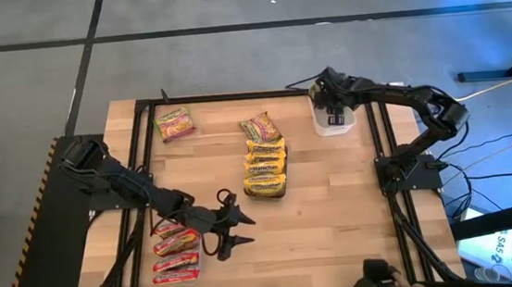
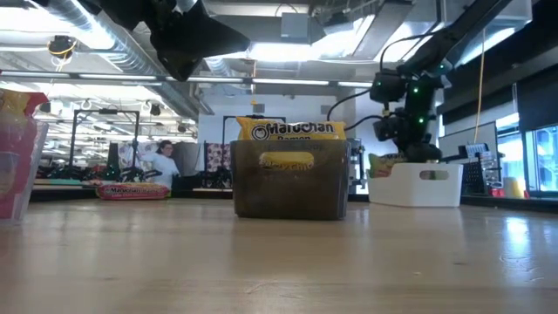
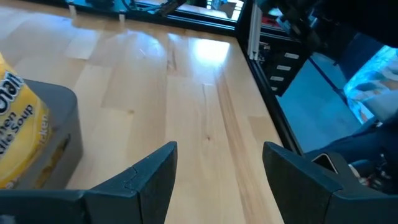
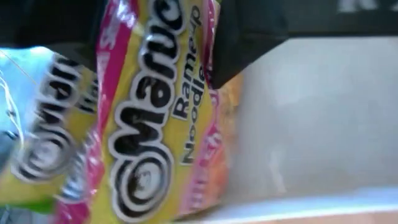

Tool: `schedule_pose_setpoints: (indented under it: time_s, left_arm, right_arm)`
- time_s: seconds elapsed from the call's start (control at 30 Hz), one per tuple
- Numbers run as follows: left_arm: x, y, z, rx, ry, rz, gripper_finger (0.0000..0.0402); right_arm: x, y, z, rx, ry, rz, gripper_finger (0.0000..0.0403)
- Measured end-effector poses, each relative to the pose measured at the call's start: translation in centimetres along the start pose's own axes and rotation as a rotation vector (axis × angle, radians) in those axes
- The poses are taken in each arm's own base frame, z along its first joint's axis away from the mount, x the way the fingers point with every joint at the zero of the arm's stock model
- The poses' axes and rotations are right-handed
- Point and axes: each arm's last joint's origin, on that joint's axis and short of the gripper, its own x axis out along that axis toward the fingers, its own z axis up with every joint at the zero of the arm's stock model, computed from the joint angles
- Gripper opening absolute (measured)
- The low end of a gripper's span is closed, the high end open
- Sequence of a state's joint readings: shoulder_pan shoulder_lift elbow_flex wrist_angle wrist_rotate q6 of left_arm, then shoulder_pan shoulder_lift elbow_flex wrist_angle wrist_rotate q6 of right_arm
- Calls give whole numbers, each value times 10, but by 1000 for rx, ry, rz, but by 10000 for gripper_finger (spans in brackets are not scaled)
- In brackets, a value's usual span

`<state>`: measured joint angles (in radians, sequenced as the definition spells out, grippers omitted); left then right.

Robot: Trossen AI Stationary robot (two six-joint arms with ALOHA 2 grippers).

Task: Sort Maruchan noodles
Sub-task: Put the green noodle pack into the white bin

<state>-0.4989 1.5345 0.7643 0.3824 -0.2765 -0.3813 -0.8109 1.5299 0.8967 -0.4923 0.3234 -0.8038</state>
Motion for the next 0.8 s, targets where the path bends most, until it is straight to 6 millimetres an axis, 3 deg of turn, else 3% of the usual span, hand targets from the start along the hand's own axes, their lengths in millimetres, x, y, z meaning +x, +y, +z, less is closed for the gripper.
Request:
schedule_pose_setpoints:
  time_s: [0.27,0.43,0.63,0.8]
  left_arm:
    - [0,0,0,0,7,-17,231]
    - [0,0,0,-11,6,-17,231]
    - [0,-1,2,-145,-7,-20,231]
    - [-1,2,5,-212,-23,5,231]
  right_arm:
    - [-5,-9,5,34,-20,-56,245]
    - [-5,-6,3,69,5,-31,248]
    - [-5,-3,0,108,35,-1,248]
    - [-26,-1,-2,120,31,-42,248]
